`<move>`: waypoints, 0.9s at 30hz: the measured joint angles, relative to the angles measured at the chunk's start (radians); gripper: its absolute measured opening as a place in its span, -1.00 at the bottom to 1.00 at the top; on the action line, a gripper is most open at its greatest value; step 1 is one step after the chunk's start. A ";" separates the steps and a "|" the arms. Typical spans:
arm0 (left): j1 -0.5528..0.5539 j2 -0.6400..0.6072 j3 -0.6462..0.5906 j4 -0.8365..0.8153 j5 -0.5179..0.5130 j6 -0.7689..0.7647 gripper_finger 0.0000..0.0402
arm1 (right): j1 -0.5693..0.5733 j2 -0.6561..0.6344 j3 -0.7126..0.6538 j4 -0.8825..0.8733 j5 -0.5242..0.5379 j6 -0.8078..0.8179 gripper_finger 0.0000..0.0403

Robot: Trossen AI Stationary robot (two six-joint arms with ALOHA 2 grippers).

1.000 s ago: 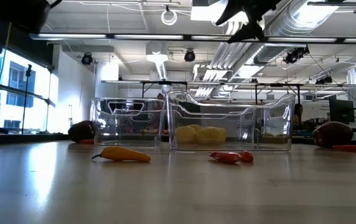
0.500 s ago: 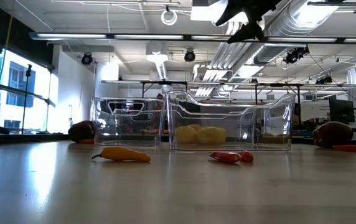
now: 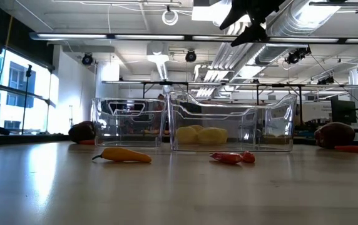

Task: Sort produce into baskets
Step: Put the lemon into the top right transparent bin

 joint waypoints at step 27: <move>0.240 -0.377 -0.007 -0.079 -0.052 0.294 -0.02 | 0.000 0.000 0.000 -0.018 0.000 -0.034 0.84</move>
